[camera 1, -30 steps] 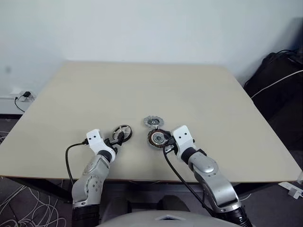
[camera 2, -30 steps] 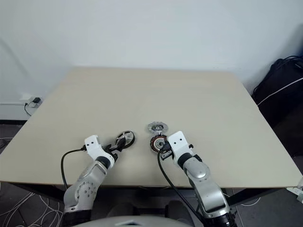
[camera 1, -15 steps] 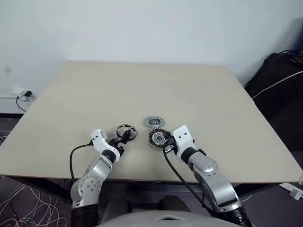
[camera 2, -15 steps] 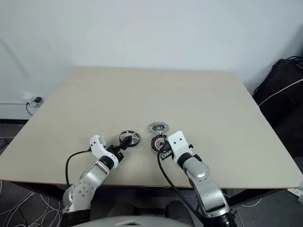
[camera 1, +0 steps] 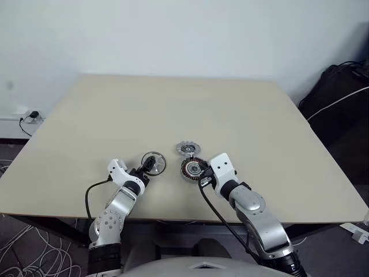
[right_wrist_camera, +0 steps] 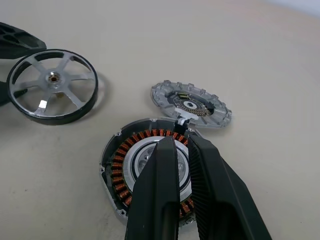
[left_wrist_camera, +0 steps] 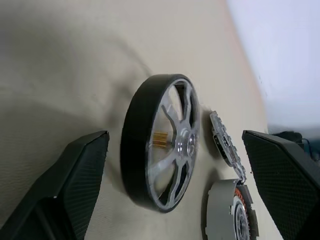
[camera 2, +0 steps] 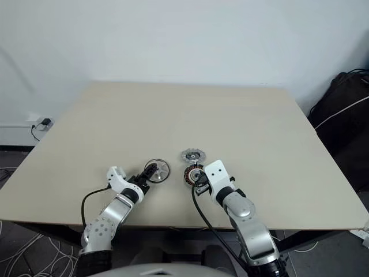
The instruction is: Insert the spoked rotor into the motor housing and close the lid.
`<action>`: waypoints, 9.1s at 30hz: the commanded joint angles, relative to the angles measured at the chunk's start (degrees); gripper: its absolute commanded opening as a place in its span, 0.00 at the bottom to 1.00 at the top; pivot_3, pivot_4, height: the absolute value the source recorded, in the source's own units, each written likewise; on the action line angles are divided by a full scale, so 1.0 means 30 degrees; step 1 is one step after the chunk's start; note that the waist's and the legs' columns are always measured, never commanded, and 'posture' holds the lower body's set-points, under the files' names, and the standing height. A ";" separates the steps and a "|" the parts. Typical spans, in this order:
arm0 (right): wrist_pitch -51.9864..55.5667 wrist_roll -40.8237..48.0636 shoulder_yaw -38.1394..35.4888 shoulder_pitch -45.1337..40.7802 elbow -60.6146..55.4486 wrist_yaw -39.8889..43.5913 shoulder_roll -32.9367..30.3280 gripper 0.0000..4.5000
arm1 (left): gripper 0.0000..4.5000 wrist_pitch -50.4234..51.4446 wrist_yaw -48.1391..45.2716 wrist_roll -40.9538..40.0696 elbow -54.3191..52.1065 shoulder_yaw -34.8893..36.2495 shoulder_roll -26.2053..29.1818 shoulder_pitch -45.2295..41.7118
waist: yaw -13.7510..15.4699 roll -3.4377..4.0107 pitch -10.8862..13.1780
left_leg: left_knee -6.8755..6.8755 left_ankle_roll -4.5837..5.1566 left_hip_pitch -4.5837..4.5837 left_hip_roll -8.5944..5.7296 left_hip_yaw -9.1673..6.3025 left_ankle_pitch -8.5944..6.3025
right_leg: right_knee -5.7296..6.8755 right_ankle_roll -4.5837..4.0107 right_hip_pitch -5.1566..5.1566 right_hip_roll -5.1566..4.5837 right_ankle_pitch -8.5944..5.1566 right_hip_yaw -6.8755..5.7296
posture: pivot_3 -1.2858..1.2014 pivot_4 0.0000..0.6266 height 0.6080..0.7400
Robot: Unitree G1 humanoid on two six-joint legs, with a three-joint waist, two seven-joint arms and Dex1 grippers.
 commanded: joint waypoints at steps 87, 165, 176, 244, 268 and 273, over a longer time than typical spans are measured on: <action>-1.0674 0.2038 -0.3257 0.6609 0.1340 0.1346 -0.0085 0.09 | 0.09 0.2368 -0.8235 -0.2148 0.8138 -0.4062 -0.3064 -0.4492 | 0.0179 0.0086 -0.0059 | -0.0005 0.0193 -0.0072 -0.0088 -0.0037 -0.0019 | -0.0280 0.0137 -0.0011 -0.0242 0.0089 -0.0010 | 0.52 0.00 1.00; -0.1950 -0.1229 0.1626 -0.3586 0.0588 0.8331 -0.7441 0.09 | 0.00 -1.2801 -0.8777 1.5749 -0.1217 -0.9419 0.2870 0.4652 | 0.0188 0.0469 -0.0369 | 0.0028 0.0342 -0.0260 -0.0167 -0.0025 0.0021 | -0.0301 0.0138 -0.0105 -0.0468 0.0141 -0.0182 | 0.52 0.00 1.00; -0.3315 -0.3261 0.4081 -0.6247 0.1404 1.2340 -1.0000 0.29 | 0.00 -1.2749 -0.8804 1.5358 -0.0825 -0.8943 0.3059 0.4670 | 0.0228 0.0318 -0.0296 | 0.0086 0.0355 -0.0239 -0.0141 -0.0078 0.0029 | -0.0288 0.0148 -0.0052 -0.0399 0.0145 -0.0283 | 0.52 0.00 1.00; 1.7395 -0.0776 -0.0494 -0.7639 0.0196 0.4393 0.2638 0.02 | 0.00 -1.5396 -0.9877 1.5028 0.0425 -0.8646 0.2232 0.6145 | 0.0161 0.0496 -0.0384 | 0.0034 0.0238 -0.0394 -0.0185 -0.0091 -0.0044 | -0.0290 0.0115 -0.0158 -0.0801 0.0137 -0.0626 | 0.52 0.00 1.00; -0.4812 -0.3551 0.6031 -0.9112 0.2686 1.1422 -1.0712 0.53 | 0.00 -1.2451 -0.7465 1.5901 -0.3417 -1.0791 0.2434 0.7185 | 0.0167 0.0387 -0.0093 | 0.0031 0.0410 -0.0352 -0.0272 -0.0095 0.0031 | -0.0337 0.0229 -0.0049 -0.0715 0.0092 -0.0673 | 0.52 0.00 1.00; -0.5577 -0.3591 0.5986 -0.8937 0.2968 1.3092 -1.0741 0.53 | 0.00 -1.2092 -0.7456 1.5707 -0.3327 -1.0327 0.2564 0.6578 | 0.0230 0.0345 -0.0066 | 0.0045 0.0412 -0.0274 -0.0260 -0.0099 0.0031 | -0.0335 0.0238 -0.0017 -0.0715 0.0097 -0.0680 | 0.52 0.00 1.00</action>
